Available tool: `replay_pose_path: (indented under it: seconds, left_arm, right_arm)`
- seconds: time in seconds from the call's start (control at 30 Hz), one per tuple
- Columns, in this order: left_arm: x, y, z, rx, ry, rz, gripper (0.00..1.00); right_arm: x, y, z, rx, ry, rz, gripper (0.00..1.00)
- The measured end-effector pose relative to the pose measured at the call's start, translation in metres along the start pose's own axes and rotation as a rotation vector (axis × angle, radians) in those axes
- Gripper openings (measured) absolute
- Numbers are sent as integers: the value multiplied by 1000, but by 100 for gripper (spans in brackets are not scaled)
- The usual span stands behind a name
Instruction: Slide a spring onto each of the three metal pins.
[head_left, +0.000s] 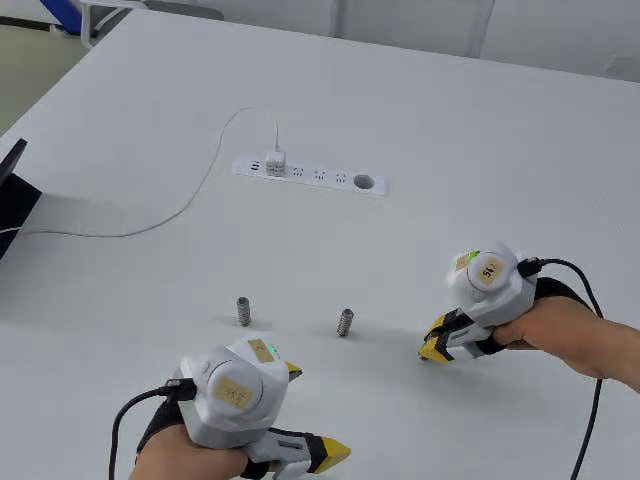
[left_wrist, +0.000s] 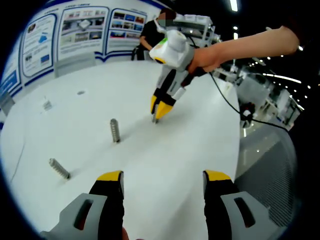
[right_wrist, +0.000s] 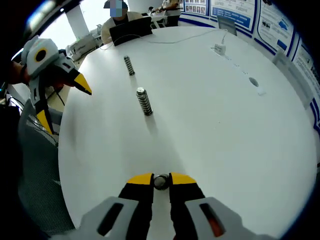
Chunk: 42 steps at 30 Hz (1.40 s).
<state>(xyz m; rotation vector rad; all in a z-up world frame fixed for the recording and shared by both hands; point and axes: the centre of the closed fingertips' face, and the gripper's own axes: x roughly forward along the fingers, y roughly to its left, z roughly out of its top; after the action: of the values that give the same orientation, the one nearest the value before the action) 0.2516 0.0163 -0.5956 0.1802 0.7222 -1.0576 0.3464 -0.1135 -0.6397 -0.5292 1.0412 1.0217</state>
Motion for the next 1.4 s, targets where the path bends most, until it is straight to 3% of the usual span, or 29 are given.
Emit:
replay_pose_path:
  seconds: [0.43,0.77,1.07,1.2,1.4]
  left_arm:
    - [0,1,0,-4,-1,1,65]
    - [-2,-2,-3,-8,-2,2,66]
    - [-11,-1,-8,-16,-2,13,66]
    - [-15,2,-10,-22,-2,21,66]
    - [-19,5,-10,-35,-9,31,66]
  right_arm:
    - [0,-1,0,-5,8,-4,24]
    - [-12,-4,-5,28,-15,-35,37]
    - [-27,-1,-16,134,-85,-75,43]
    - [-33,-2,-18,229,-159,-119,45]
    - [-42,-1,-26,339,-226,-161,49]
